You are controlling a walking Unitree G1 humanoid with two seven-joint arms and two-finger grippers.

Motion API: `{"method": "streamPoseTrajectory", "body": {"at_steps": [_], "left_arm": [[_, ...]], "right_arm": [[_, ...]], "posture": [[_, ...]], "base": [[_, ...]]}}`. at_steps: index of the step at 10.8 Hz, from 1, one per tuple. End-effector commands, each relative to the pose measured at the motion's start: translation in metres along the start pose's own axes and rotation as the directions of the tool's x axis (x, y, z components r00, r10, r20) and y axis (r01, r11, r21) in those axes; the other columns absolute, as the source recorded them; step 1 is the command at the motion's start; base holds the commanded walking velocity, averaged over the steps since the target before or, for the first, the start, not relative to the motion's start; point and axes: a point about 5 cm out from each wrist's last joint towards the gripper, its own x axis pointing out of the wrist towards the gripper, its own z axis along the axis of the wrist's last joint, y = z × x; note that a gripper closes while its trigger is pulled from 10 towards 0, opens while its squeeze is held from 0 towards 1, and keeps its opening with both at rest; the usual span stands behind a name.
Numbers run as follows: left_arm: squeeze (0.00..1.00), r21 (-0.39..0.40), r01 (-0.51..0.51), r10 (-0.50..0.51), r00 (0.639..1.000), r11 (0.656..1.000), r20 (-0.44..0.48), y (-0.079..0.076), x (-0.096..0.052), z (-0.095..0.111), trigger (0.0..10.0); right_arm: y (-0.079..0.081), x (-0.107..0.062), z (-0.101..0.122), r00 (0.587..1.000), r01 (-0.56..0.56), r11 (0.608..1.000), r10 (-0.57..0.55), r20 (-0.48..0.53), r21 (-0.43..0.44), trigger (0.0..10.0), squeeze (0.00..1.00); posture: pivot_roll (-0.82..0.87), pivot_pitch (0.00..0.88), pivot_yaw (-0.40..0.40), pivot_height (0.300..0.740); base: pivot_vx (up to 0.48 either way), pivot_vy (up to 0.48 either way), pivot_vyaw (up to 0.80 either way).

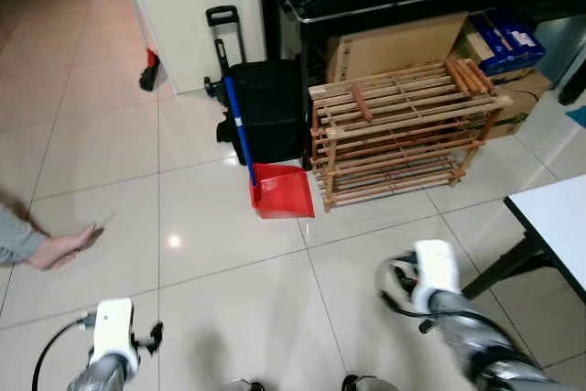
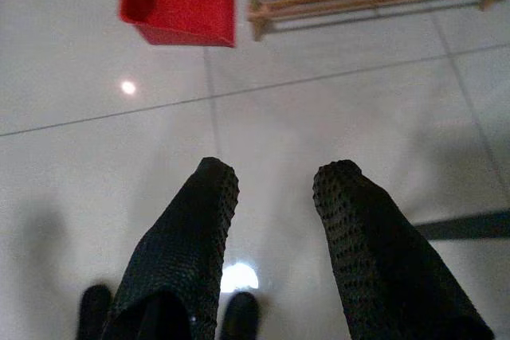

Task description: Picking trash to rubbish bin

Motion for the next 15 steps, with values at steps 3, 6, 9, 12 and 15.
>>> {"method": "streamPoseTrajectory", "body": {"at_steps": [3, 6, 9, 12, 15], "left_arm": [[0.0, -0.009, 0.018, -0.018, 1.0, 1.0, 0.001, 0.008, -0.007, -0.01, 10.0], [0.0, 0.0, -0.021, 0.021, 0.995, 1.0, -0.093, 0.017, -0.015, -0.032, 10.0], [0.0, -0.015, -0.072, 0.069, 0.987, 0.997, -0.145, 0.018, -0.021, -0.048, 10.0], [0.0, -0.027, -0.068, 0.063, 0.988, 0.997, -0.144, 0.012, -0.019, -0.046, 10.0], [0.0, -0.026, -0.077, 0.072, 0.987, 0.997, -0.141, 0.014, -0.018, -0.044, 10.0]], "right_arm": [[-0.034, -0.011, -0.002, 0.994, 0.107, 0.994, -0.107, -0.009, 0.021, 10.0, 0.0], [-0.011, -0.003, 0.003, 1.0, 0.014, 1.0, -0.015, 0.025, 0.016, 10.0, 0.0], [0.009, 0.002, 0.011, 0.996, -0.061, 0.998, 0.059, 0.067, 0.022, 10.0, 0.0], [0.003, 0.001, 0.012, 0.997, -0.048, 0.999, 0.047, 0.064, 0.016, 10.0, 0.0], [0.0, 0.001, 0.011, 0.998, -0.036, 0.999, 0.035, 0.061, 0.017, 10.0, 0.0]], "posture": [[-0.11, 0.145, 0.071, 0.74], [-0.12, 0.147, 0.062, 0.74], [-0.13, 0.15, 0.05, 0.74], [-0.14, 0.148, 0.045, 0.74], [-0.14, 0.146, 0.049, 0.74]], "base": [[0.0, 0.0, 0.0], [0.0, 0.0, 0.0], [0.0, 0.0, 0.0], [0.0, 0.0, 0.0], [0.0, 0.0, 0.0]]}}
